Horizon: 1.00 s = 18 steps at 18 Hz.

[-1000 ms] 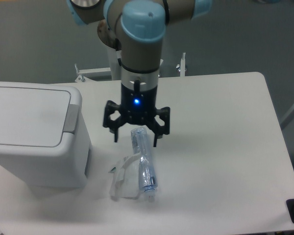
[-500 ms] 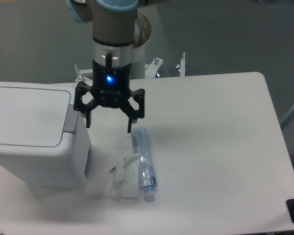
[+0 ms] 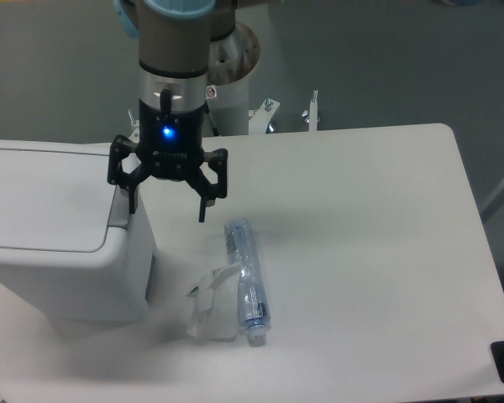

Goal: Open the trash can
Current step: 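Lower the gripper onto the lid edge and push it open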

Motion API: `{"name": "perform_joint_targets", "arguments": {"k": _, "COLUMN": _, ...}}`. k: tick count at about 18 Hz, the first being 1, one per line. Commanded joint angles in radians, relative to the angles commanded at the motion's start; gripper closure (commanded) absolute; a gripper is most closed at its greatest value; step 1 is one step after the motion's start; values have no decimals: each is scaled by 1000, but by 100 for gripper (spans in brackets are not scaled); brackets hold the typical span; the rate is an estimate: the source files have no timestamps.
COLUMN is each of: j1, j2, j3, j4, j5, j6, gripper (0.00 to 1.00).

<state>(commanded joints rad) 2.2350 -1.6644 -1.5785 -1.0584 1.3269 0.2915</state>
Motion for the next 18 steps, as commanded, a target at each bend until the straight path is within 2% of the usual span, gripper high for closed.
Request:
{"name": "perform_joint_targets", "arguments": {"k": 4, "j1": -3, "j2": 5, "j3": -18, "j4": 0, "j5": 3, "j6": 0, "gripper": 0}}
{"name": "perform_joint_targets", "arguments": {"k": 18, "j1": -6, "j2": 3, "j3": -21, "j4": 0, "j5": 6, "j6": 0, "gripper": 0}}
